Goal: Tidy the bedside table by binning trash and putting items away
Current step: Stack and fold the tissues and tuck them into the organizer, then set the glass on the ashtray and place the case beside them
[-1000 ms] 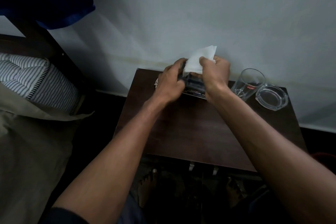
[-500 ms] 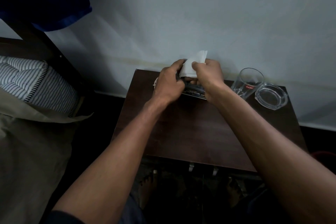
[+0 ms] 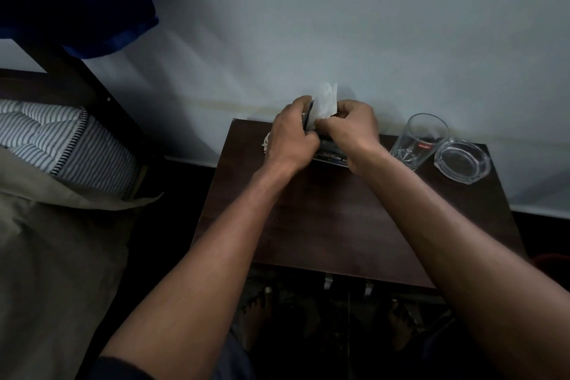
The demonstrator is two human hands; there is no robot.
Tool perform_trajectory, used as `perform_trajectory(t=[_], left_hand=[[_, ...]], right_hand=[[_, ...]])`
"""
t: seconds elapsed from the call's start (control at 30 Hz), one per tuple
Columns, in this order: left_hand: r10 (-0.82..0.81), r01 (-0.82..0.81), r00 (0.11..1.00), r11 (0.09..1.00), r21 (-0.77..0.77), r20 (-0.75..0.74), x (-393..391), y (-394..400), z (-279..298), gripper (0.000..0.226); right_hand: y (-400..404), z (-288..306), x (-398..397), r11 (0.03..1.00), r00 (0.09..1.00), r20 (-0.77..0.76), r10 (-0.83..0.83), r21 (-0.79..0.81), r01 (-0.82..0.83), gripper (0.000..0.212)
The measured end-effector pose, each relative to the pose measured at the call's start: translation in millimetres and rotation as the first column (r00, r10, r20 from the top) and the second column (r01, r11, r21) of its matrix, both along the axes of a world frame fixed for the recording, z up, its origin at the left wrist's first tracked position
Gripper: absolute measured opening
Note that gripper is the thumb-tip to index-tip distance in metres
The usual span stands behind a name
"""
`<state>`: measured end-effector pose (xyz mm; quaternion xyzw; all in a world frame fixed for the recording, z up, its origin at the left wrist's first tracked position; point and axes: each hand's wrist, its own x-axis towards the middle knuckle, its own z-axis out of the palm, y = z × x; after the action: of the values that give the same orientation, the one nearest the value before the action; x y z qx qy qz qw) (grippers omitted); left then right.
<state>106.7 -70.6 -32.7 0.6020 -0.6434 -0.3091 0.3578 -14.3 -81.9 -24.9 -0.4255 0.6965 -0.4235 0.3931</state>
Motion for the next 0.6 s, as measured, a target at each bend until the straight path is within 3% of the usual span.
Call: perform_trajectory(t=[0.13, 0.27, 0.4, 0.5, 0.6], left_hand=[[0.046, -0.043, 0.998, 0.997, -0.067, 0.048, -6.1, 0.7, 5.0, 0.064], [0.097, -0.076, 0.992, 0.972, -0.224, 0.084, -19.4, 9.3, 15.4, 0.040], [0.041, -0.019, 0.996, 0.965, -0.261, 0.080, -37.8, 14.9, 20.1, 0.033], [0.001, 0.015, 0.998, 0.964, -0.267, 0.061, -54.7, 19.1, 17.7, 0.036], [-0.066, 0.087, 0.994, 0.962, -0.259, 0.091, -73.4, 22.5, 15.9, 0.043]], right_hand=[[8.3, 0.6, -3.1, 1.000, 0.998, -0.062, 0.025, -0.005, -0.025, 0.024], [18.2, 7.6, -13.5, 0.998, 0.995, -0.091, 0.048, -0.039, -0.052, 0.028], [25.3, 17.0, -30.1, 0.997, 0.988, -0.151, 0.019, -0.076, -0.031, 0.038], [34.6, 25.8, -50.1, 0.990, 0.937, -0.349, -0.017, -0.139, -0.034, 0.046], [40.9, 33.4, -81.9, 0.979, 0.811, -0.578, -0.088, -0.202, -0.039, 0.065]])
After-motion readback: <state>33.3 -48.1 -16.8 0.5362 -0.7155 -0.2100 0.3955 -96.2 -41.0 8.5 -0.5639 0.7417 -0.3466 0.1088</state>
